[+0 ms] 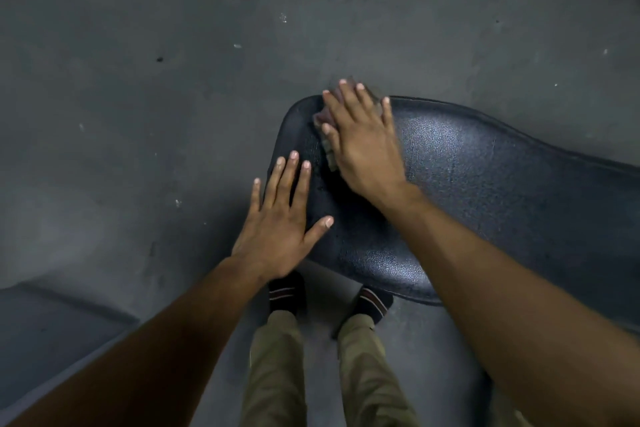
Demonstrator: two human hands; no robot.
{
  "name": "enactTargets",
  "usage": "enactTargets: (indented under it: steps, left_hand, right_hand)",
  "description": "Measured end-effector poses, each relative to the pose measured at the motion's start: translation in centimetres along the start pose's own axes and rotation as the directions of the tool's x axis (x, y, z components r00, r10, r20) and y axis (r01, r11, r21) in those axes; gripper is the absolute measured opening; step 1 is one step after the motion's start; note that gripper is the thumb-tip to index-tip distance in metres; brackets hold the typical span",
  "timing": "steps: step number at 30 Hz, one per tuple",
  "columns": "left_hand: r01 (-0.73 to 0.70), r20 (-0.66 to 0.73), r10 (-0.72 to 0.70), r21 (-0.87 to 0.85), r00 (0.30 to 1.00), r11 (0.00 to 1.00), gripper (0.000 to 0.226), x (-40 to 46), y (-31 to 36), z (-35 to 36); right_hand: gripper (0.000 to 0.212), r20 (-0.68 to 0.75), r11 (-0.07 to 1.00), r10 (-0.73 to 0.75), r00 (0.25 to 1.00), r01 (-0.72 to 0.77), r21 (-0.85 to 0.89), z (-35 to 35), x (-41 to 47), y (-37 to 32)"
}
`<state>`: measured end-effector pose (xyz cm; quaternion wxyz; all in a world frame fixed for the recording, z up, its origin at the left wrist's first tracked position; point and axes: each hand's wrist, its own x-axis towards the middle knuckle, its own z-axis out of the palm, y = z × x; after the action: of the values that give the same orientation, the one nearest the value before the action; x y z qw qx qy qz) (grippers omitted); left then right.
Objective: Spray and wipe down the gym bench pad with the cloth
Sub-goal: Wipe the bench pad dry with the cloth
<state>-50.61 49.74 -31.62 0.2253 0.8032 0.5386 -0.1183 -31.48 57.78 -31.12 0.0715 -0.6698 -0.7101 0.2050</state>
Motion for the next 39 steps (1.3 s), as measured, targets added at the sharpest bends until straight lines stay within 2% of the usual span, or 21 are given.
enactTargets:
  steps: [5, 8, 10, 14, 17, 20, 23, 26, 28, 31, 33, 35, 37, 39]
  left_hand:
    - [-0.007, 0.045, 0.008, -0.029, 0.999, 1.0, 0.091, 0.1, -0.1, -0.5]
    - [-0.047, 0.056, 0.049, -0.033, 0.997, 0.998, 0.095, -0.1, -0.3, -0.6]
    - [-0.089, 0.014, 0.089, -0.044, 0.996, 0.995, 0.095, 0.1, -1.0, -1.3]
    - [-0.217, -0.16, 0.202, -0.088, 0.966, 0.972, 0.076, 2.8, -2.9, -3.9]
    - [-0.181, -0.144, 0.157, -0.164, 0.977, 0.97, 0.071, 6.7, -4.1, -5.7]
    - [-0.123, 0.009, 0.128, -0.222, 0.992, 0.967, 0.073, 10.7, -4.7, -6.8]
    - [-0.121, 0.168, 0.163, -0.235, 0.972, 0.964, 0.075, 12.5, -4.7, -7.4]
    - [-0.112, 0.203, 0.171, -0.275, 0.964, 0.955, 0.073, 12.5, -4.8, -7.4]
    - [-0.114, 0.209, 0.178, -0.287, 0.961, 0.951, 0.073, 12.6, -5.0, -7.2]
    - [-0.123, 0.227, 0.193, -0.291, 0.955, 0.949, 0.073, 12.7, -5.1, -7.0]
    - [-0.121, 0.237, 0.197, -0.3, 0.951, 0.946, 0.074, 12.8, -5.3, -7.0]
    - [-0.109, 0.255, 0.195, -0.315, 0.947, 0.943, 0.074, 12.9, -5.2, -7.2]
    - [-0.093, 0.274, 0.191, -0.333, 0.943, 0.938, 0.075, 13.0, -5.1, -7.5]
    - [-0.073, 0.3, 0.181, -0.337, 0.937, 0.939, 0.077, 13.5, -5.0, -7.9]
  right_hand:
    - [0.057, 0.097, 0.99, -0.115, 0.989, 0.122, -0.071, 0.7, -6.6, 0.9]
    - [0.059, 0.137, 0.984, -0.083, 0.987, 0.103, -0.145, 0.7, -10.7, 2.2]
    - [0.06, 0.117, 0.988, 0.009, 0.993, 0.009, -0.152, 0.3, -12.0, 2.9]
    - [0.057, -0.01, 0.963, 0.265, 0.964, -0.266, -0.035, 0.5, -10.7, 1.8]
    - [0.056, -0.096, 0.915, 0.403, 0.91, -0.398, 0.074, 1.7, -8.1, -1.8]
    - [0.057, -0.122, 0.93, 0.365, 0.923, -0.356, 0.091, 3.6, -7.6, -6.0]
    - [0.058, -0.091, 0.971, 0.239, 0.967, -0.238, 0.02, 5.4, -9.9, -8.9]
    - [0.06, -0.001, 0.986, 0.14, 0.99, -0.139, -0.09, 6.0, -13.9, -8.8]
    - [0.061, 0.004, 0.976, 0.172, 0.985, -0.17, -0.133, 5.6, -16.4, -7.0]
    - [0.059, -0.044, 0.939, 0.33, 0.943, -0.333, -0.083, 4.6, -18.0, -4.3]
    - [0.058, -0.099, 0.906, 0.419, 0.903, -0.423, -0.024, 4.6, -16.8, -4.6]
    - [0.058, -0.157, 0.893, 0.445, 0.882, -0.449, 0.009, 5.0, -14.3, -6.3]
    - [0.058, -0.15, 0.936, 0.344, 0.927, -0.352, -0.027, 5.7, -11.6, -8.4]
    - [0.057, -0.107, 0.981, 0.156, 0.982, -0.167, -0.103, 6.5, -9.5, -10.4]
